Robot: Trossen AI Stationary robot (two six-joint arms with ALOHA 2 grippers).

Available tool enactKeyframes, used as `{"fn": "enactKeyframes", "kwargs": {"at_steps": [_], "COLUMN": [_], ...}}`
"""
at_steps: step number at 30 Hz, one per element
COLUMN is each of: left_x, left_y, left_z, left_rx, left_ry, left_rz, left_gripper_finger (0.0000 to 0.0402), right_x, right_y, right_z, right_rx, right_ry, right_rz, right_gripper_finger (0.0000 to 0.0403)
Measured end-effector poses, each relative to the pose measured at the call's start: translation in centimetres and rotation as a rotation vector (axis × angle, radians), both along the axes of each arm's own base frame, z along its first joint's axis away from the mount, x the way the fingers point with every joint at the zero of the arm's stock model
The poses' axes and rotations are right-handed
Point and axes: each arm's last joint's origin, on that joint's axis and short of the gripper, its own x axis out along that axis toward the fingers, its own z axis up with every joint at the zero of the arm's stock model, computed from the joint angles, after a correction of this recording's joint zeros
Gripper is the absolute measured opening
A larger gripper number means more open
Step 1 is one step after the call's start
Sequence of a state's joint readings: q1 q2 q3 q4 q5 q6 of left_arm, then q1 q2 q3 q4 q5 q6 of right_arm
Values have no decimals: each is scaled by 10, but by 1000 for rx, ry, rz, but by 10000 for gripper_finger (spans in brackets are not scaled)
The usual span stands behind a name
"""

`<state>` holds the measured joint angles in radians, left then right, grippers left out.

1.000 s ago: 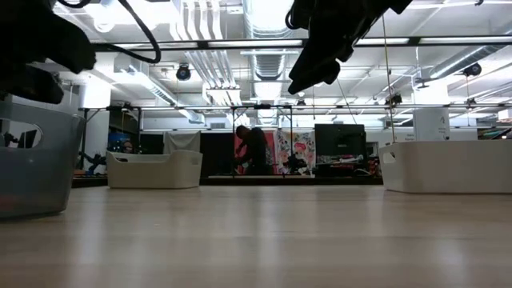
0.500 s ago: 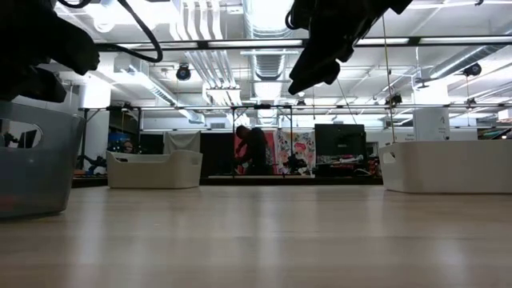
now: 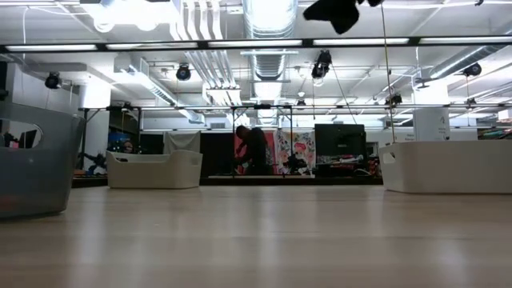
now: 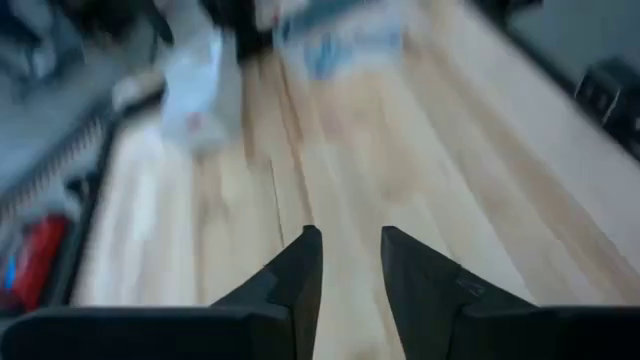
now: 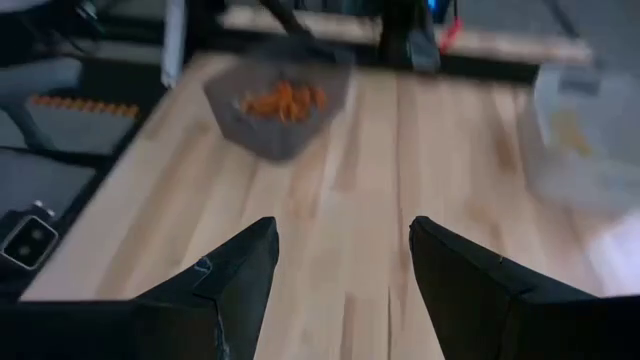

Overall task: Sort rubber bands into baskets
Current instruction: Return to Home Position

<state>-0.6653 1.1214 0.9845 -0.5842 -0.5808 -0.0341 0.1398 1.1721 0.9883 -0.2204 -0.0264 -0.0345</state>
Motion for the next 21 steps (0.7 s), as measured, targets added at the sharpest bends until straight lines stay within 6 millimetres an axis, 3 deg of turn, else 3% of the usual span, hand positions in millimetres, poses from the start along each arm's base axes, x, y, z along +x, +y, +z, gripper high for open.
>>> {"fn": "enactKeyframes", "kwargs": {"at_steps": [3, 11, 21], "left_x": [-6, -43, -81], "left_y": [13, 65, 87], "left_z": [-1, -42, -82], "left_rx": [-13, -131, -197], "left_ry": [-127, -358, -606], "left_rz": [-80, -56, -88], "left_gripper_finger": [82, 75, 75], "right_x": [-16, -63, -110], "right_y": [1, -6, -13], "right_z": [-2, -24, -62], "right_rx": [-26, -18, -14], "right_ry": [-69, -229, -389], "right_rz": [29, 30, 32], "right_gripper_finger": [221, 221, 221]}}
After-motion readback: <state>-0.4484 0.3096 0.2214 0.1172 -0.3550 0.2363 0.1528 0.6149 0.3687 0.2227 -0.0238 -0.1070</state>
